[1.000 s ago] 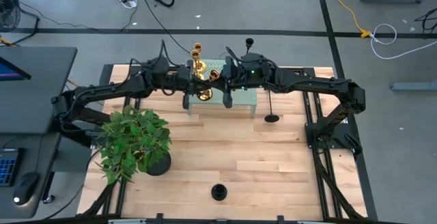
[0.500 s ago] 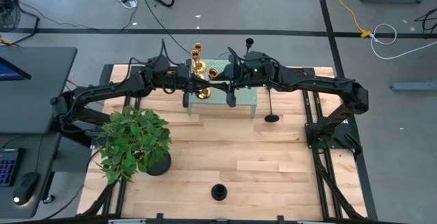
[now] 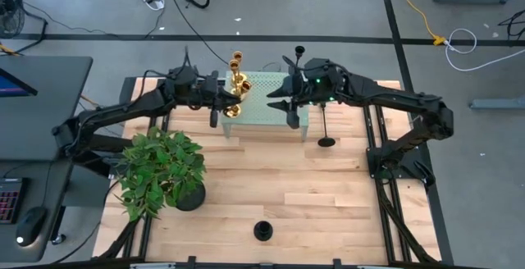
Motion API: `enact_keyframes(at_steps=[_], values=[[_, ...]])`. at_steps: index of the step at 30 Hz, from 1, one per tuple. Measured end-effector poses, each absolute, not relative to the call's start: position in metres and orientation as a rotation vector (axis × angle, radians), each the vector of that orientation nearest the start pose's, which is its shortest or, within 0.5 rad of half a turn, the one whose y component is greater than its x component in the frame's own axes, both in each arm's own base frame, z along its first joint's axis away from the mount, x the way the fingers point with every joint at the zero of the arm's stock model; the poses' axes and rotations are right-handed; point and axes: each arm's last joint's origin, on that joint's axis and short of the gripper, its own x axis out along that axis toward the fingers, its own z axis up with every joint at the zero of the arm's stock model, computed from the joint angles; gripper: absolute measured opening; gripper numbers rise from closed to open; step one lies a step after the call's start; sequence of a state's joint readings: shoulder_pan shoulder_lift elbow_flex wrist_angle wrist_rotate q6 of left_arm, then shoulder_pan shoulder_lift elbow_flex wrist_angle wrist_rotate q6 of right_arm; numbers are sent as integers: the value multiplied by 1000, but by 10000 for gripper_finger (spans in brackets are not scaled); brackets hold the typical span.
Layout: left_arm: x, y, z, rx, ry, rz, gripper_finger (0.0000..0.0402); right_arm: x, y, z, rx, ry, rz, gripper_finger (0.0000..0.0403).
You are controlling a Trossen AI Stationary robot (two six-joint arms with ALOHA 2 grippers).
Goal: Pick & Place candle stick holders
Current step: Put the gold candle holder on the shelf
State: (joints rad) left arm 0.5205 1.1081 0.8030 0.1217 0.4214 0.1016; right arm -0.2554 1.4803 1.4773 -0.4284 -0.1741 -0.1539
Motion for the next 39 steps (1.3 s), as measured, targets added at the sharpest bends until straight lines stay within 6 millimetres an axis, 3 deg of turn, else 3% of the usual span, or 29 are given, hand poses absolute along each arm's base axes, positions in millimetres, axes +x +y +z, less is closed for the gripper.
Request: enact_keyframes(at_steps=[10,23,39], values=[[201,113,279,22,30,130,15,306,-78,385,-68,512,-109,110],[183,105,232,36,-127,226,15,303,-80,383,-73,546,-126,105],[201,110,204,32,-142,265,15,304,-81,384,-93,530,-121,105]])
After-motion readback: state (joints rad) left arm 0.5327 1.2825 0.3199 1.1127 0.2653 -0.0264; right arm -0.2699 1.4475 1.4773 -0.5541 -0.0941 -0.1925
